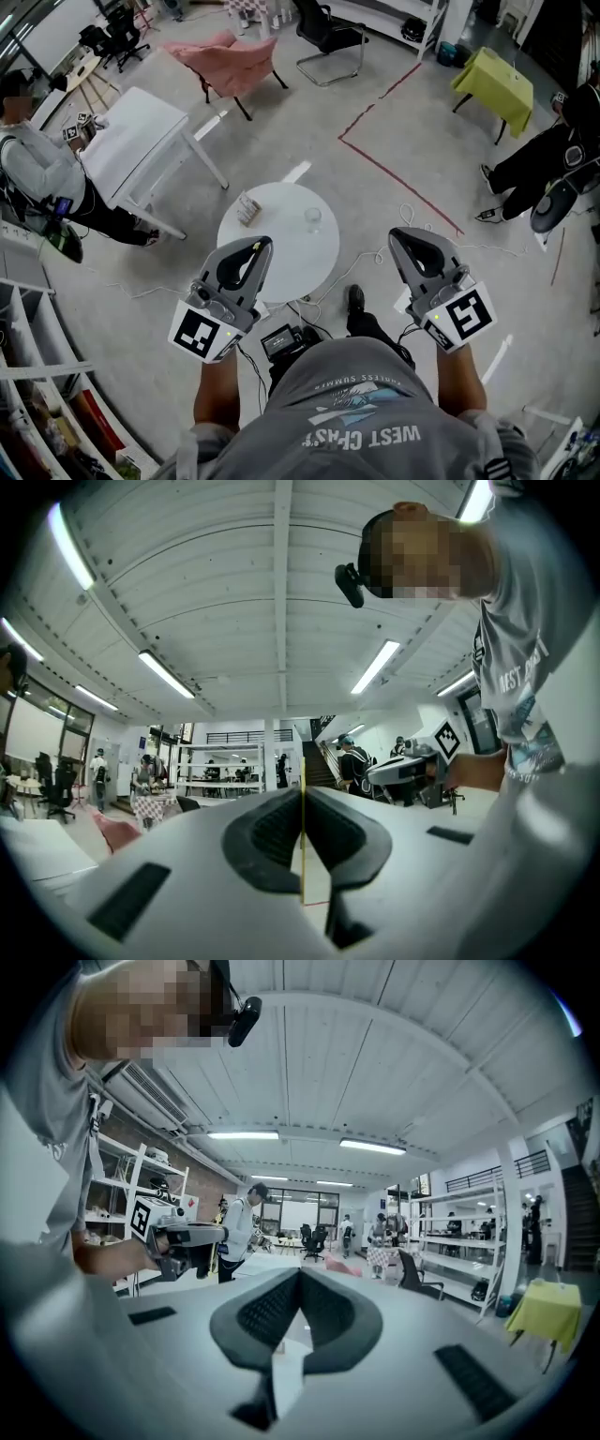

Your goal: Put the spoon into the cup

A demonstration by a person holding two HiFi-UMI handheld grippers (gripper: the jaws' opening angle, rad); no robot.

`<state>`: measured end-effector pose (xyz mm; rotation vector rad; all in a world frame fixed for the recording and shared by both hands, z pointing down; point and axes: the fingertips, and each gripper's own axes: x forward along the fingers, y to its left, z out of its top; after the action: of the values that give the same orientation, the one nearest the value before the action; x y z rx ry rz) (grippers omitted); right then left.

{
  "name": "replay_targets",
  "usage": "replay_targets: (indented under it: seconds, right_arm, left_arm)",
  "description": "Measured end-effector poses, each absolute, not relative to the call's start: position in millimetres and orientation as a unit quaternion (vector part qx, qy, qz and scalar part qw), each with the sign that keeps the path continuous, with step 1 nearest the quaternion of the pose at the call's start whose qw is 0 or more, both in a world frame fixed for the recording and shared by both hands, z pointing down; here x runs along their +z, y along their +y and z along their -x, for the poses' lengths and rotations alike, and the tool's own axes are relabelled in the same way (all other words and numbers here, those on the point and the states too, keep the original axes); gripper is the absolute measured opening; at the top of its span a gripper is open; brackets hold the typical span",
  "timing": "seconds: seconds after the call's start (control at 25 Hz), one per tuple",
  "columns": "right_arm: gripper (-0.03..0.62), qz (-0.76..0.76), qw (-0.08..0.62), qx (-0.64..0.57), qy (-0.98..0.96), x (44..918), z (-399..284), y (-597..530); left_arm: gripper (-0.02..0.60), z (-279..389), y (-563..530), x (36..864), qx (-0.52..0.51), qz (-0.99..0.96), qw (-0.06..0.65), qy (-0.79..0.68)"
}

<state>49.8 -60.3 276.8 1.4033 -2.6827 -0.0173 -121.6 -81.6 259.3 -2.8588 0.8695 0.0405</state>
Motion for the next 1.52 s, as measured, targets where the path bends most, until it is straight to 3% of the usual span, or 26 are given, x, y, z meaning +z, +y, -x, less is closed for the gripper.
replay_targets:
  seconds: [0.64,1.52]
  right_arm:
    - [0.002,-0.355,0.055,0.019,-0.933,294.1,-43.7,-148.7]
    - [0.002,-0.321,0.108,0.086,-0.937,356.7,-39.6,-207.1]
  left_arm:
    - [0.000,99.1,-139.4,286.8,-0.019,0.927,0.035,0.373]
    - [0.001,80.9,-214.6,368.0,-0.043,0.923,-0.055,0.378]
